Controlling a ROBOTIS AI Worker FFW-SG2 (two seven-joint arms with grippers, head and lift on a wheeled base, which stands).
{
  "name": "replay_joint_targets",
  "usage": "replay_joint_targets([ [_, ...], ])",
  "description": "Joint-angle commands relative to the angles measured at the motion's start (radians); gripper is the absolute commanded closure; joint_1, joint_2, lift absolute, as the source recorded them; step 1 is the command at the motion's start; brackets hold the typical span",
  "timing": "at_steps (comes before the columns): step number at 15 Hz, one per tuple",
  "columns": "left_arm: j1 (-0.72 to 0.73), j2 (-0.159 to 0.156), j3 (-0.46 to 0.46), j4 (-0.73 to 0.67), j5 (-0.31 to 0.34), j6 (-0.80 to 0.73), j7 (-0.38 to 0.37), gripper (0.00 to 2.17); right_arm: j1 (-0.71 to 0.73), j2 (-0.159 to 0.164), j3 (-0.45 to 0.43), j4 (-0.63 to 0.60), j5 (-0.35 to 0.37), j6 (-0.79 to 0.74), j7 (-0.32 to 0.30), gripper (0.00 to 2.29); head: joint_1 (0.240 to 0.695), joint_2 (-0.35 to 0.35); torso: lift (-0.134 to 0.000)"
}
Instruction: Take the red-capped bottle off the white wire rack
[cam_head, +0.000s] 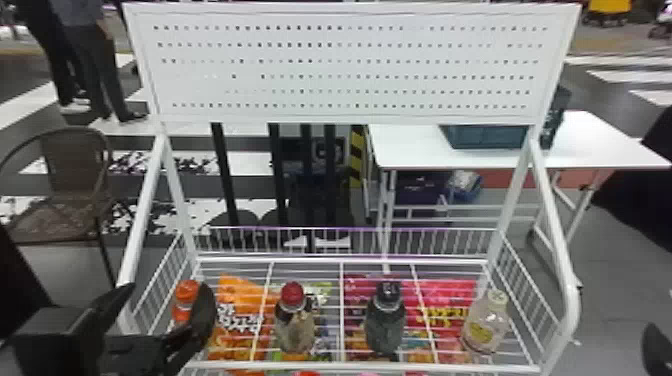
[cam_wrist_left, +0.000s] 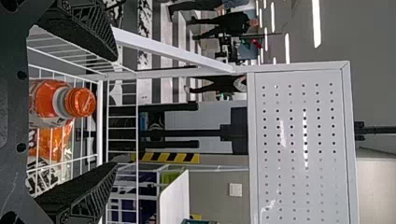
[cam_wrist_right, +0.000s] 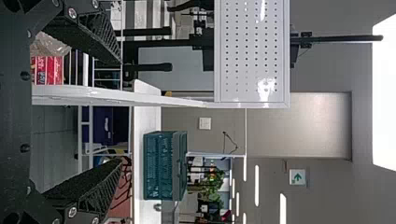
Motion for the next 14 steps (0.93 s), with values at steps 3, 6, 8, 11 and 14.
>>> replay_joint_targets([
  [3, 0.000, -0.005, -0.002, -0.003, -0.005, 0.000, 0.000, 0.09, -0.004, -0.007, -0.002, -0.001, -0.003, 0.000, -0.001, 0.14, 0.499, 0.000, 0.000],
  [6, 0.000, -0.006, -0.004, -0.002, -0.007, 0.000, 0.000, 0.09, -0.002, -0.010, -0.005, 0.000, -0.004, 0.000, 0.000, 0.14, 0.499, 0.000, 0.000],
  [8, 0.002, -0.008, -0.004, 0.000, -0.007, 0.000, 0.000, 0.09, -0.002, -0.008, -0.005, 0.000, -0.004, 0.000, 0.000, 0.14, 0.499, 0.000, 0.000],
  [11, 0.002, -0.009, -0.033, 0.032, -0.007, -0.034, 0.002, 0.09, -0.004, -0.007, -0.005, 0.002, -0.001, 0.000, 0.000, 0.14, 0.499, 0.000, 0.000],
  [14, 0.003, -0.037, -0.139, 0.182, -0.017, -0.285, 0.018, 0.09, -0.007, -0.005, -0.002, 0.008, 0.002, 0.000, 0.000, 0.14, 0.499, 0.000, 0.000],
])
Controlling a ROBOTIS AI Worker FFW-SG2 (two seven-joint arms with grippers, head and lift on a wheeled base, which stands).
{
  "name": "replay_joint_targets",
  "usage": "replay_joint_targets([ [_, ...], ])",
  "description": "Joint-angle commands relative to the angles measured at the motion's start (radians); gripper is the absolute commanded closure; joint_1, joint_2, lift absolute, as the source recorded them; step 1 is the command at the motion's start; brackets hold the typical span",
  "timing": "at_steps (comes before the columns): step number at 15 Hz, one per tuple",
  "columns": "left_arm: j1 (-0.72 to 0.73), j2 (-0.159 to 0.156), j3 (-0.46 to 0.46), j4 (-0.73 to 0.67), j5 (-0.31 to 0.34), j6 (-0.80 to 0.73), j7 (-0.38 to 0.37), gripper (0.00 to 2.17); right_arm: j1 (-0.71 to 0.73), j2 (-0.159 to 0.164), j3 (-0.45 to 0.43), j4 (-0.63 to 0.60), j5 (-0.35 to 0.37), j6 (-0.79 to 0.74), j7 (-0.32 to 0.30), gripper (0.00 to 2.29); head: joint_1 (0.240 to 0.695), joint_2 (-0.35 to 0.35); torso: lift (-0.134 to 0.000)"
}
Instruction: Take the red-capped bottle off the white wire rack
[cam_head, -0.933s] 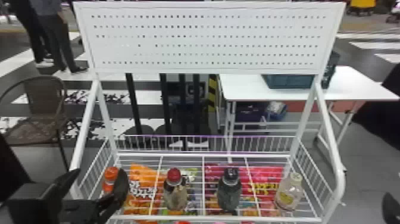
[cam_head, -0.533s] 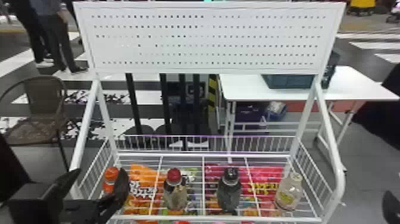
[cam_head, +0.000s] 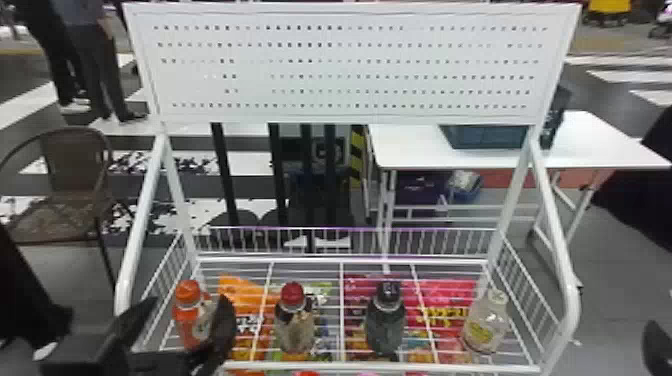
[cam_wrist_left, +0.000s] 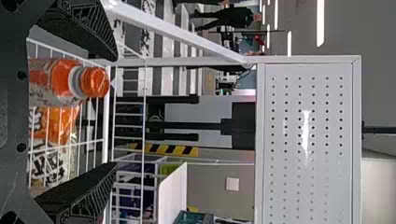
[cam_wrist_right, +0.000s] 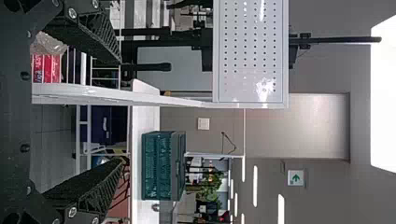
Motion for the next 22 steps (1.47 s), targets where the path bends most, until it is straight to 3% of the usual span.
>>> replay_joint_targets([
  [1, -0.009, -0.029, -0.091, 0.132, -0.024, -0.170, 0.013, 0.09, -0.003, 0.000, 0.002, 0.007, 0.002, 0.000, 0.000, 0.14, 0.499, 0.000, 0.000],
  [3, -0.068, -0.035, -0.197, 0.255, -0.056, -0.212, 0.063, 0.09, -0.004, 0.000, 0.002, 0.013, 0.002, 0.000, 0.000, 0.14, 0.499, 0.000, 0.000],
  [10, -0.259, -0.090, -0.405, 0.505, -0.082, -0.258, 0.091, 0.09, -0.012, 0.000, 0.008, 0.030, 0.006, 0.000, 0.000, 0.14, 0.499, 0.000, 0.000],
  [16, -0.371, -0.103, -0.434, 0.672, -0.122, -0.314, 0.195, 0.09, -0.006, -0.001, 0.000, 0.034, 0.006, 0.000, 0.000, 0.14, 0.499, 0.000, 0.000],
  [22, -0.500, -0.113, -0.434, 0.815, -0.073, -0.341, 0.174, 0.09, 0.008, -0.003, -0.003, 0.020, 0.012, -0.003, 0.000, 0.14, 0.499, 0.000, 0.000],
])
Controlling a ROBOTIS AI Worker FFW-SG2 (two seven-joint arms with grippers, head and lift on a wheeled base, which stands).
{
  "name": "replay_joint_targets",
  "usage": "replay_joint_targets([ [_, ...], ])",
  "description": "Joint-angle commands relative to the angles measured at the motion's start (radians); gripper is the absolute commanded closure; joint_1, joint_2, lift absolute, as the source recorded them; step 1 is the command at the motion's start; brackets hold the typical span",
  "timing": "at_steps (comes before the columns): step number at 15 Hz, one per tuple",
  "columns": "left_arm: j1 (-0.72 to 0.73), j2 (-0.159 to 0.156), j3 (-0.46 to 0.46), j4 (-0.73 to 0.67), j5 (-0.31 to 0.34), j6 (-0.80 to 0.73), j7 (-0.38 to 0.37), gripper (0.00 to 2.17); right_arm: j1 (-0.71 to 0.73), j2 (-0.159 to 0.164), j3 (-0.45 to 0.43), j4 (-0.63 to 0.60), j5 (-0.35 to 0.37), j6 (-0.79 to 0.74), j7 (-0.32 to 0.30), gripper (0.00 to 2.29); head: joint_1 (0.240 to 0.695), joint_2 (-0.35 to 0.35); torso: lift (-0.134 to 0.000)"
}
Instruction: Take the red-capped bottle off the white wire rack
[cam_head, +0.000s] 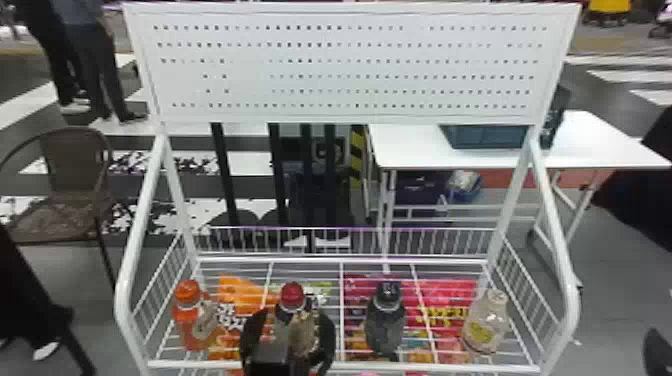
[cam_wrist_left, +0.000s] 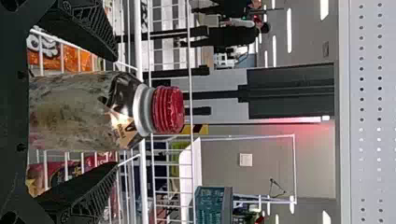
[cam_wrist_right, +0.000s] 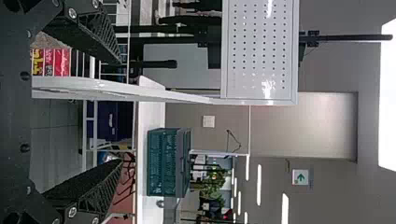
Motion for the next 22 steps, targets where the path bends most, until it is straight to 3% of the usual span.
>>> replay_joint_targets([
  [1, -0.044, -0.008, -0.004, 0.055, 0.024, -0.001, -0.002, 0.08, 0.014, 0.002, -0.007, -0.003, 0.002, -0.005, 0.000, 0.14, 0.499, 0.000, 0.000],
  [3, -0.056, -0.010, -0.005, 0.077, 0.049, -0.001, -0.016, 0.19, 0.023, 0.005, -0.017, -0.006, 0.002, -0.018, 0.000, 0.14, 0.499, 0.000, 0.000],
  [4, -0.056, -0.008, -0.004, 0.075, 0.052, 0.002, -0.025, 0.59, 0.026, 0.005, -0.022, -0.009, 0.002, -0.018, 0.000, 0.14, 0.499, 0.000, 0.000],
  [6, -0.052, -0.007, -0.002, 0.065, 0.061, -0.001, -0.013, 1.82, 0.026, 0.005, -0.022, -0.011, 0.002, -0.018, 0.000, 0.14, 0.499, 0.000, 0.000],
  [7, -0.044, -0.005, -0.001, 0.051, 0.061, -0.001, -0.017, 1.95, 0.025, 0.002, -0.022, -0.012, 0.002, -0.018, 0.000, 0.14, 0.499, 0.000, 0.000],
  [12, 0.011, 0.030, 0.004, -0.109, 0.061, 0.036, -0.002, 2.09, 0.018, -0.002, -0.022, -0.012, 0.001, -0.018, 0.000, 0.14, 0.499, 0.000, 0.000],
  [15, 0.079, 0.072, 0.033, -0.353, 0.027, 0.287, 0.009, 2.09, 0.017, -0.002, -0.022, -0.009, 0.001, -0.018, 0.000, 0.14, 0.499, 0.000, 0.000],
  [18, 0.148, 0.113, 0.137, -0.587, 0.030, 0.527, 0.003, 2.09, 0.009, 0.000, -0.010, -0.008, 0.002, -0.018, 0.000, 0.14, 0.499, 0.000, 0.000],
  [22, 0.298, 0.151, 0.337, -0.819, 0.039, 0.554, -0.047, 2.08, 0.008, 0.002, -0.007, -0.005, 0.002, -0.018, 0.000, 0.14, 0.499, 0.000, 0.000],
])
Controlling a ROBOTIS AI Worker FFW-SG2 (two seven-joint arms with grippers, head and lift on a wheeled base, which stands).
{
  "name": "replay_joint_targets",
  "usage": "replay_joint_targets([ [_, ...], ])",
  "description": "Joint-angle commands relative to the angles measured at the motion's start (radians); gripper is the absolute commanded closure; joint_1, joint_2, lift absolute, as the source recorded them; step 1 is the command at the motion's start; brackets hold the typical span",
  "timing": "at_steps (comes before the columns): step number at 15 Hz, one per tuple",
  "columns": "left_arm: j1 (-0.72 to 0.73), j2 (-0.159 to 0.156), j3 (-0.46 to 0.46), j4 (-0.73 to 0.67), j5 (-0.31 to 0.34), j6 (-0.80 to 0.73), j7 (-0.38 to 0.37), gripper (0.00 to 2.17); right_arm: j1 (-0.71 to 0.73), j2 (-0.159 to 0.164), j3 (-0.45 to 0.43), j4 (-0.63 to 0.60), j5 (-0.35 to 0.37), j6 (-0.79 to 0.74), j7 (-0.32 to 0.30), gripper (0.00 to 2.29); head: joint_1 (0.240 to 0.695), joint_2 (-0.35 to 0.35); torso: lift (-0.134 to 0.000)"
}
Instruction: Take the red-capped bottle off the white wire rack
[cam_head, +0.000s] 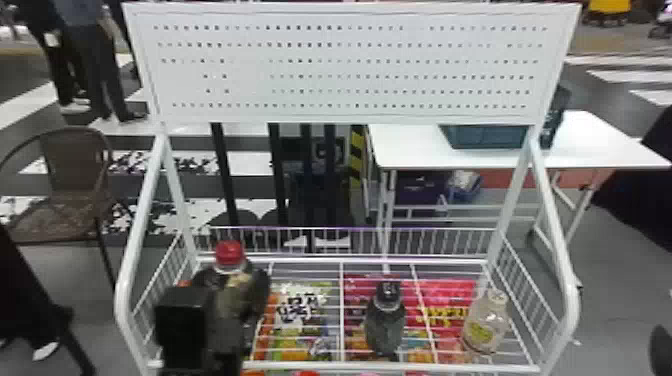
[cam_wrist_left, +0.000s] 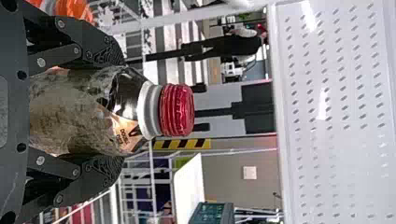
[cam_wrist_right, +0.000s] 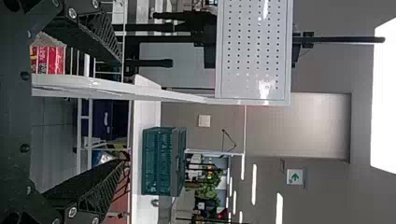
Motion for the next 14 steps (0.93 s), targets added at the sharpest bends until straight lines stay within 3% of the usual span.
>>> replay_joint_targets([
  [1, 0.089, 0.013, 0.120, -0.114, 0.008, 0.001, -0.022, 2.08, 0.000, 0.000, 0.007, 0.000, 0.000, 0.000, 0.002, 0.14, 0.499, 0.000, 0.000],
  [3, 0.155, 0.013, 0.208, -0.158, 0.014, -0.051, -0.047, 2.08, -0.003, 0.000, 0.021, -0.001, 0.005, 0.000, 0.005, 0.14, 0.499, 0.000, 0.000],
  [6, 0.235, 0.005, 0.263, -0.196, 0.014, -0.106, -0.096, 2.08, -0.008, 0.000, 0.047, -0.001, 0.020, 0.000, 0.012, 0.14, 0.499, 0.000, 0.000],
  [14, 0.222, 0.002, 0.257, -0.167, 0.016, -0.121, -0.100, 2.08, -0.012, -0.004, 0.052, 0.003, 0.022, 0.000, 0.012, 0.14, 0.499, 0.000, 0.000],
])
